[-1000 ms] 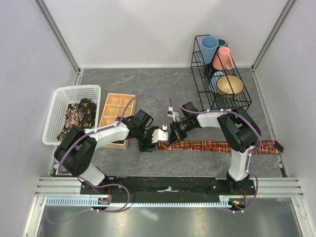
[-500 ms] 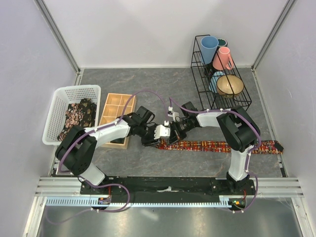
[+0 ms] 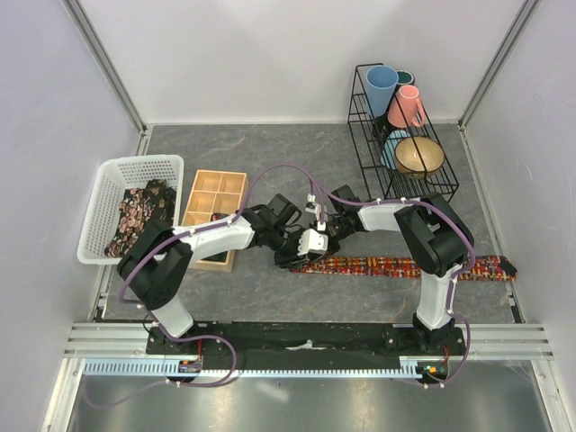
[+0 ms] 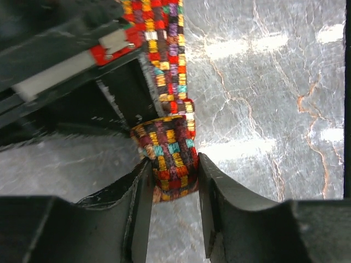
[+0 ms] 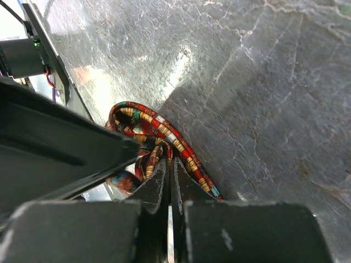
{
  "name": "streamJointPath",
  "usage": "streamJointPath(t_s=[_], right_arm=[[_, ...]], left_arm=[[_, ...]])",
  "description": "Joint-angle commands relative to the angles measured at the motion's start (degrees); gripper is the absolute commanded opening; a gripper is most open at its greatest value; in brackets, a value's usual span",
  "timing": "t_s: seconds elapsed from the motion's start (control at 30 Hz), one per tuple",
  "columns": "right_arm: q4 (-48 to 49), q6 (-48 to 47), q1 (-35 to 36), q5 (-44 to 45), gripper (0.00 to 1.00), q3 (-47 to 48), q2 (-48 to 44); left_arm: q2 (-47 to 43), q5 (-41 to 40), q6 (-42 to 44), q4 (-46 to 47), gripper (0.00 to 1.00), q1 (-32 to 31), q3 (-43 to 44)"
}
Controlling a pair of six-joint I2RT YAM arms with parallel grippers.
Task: Roll the ties
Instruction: Roll the tie at the center of the board.
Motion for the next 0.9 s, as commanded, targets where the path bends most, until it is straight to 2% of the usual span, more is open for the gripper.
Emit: streamJointPath(t_s=[0.0, 0.2, 0.3, 0.33, 0.53, 0.6, 0.73, 0.87], right_arm=[[3.10, -0.75, -0.09, 3.93, 0.00, 0.53, 0.93], [4.16, 0.92, -0.18, 1.56, 0.02, 0.53, -1.00], [2.85, 1.27, -0.70, 0.85, 0.11, 1.15, -2.50], [1.97, 1.01, -0.80, 0.85, 0.18, 1.93, -3.28], [-3.84, 0.04, -2.03, 0.15, 0.34, 3.78, -5.57], [-5.51, -0.05, -2.46, -0.38, 0.36, 4.14, -5.58], [-9.20, -3.02, -2.64, 0.14, 0.47, 4.40, -4.88], [-9.74, -2.43, -2.82, -0.64, 0.49, 3.35, -5.66]], left_arm=[[1.94, -4.21, -1.29, 0.88, 0.42, -1.43, 1.87], [4.23, -9.94, 1.08, -1.23, 0.40, -1.78, 0.91], [4.40, -11.00, 1.87, -1.49, 0.39, -1.78, -0.33], [4.41, -10.91, 2.05, -1.84, 0.39, -1.78, -0.50], [4.76, -11.52, 1.17, -1.67, 0.38, -1.78, -0.42], [4.84, -11.70, 0.82, -1.58, 0.38, -1.78, -0.33], [4.85, -11.61, 0.11, -1.49, 0.37, -1.78, -0.33], [5.11, -11.61, -0.15, -1.41, 0.37, -1.78, -0.24]])
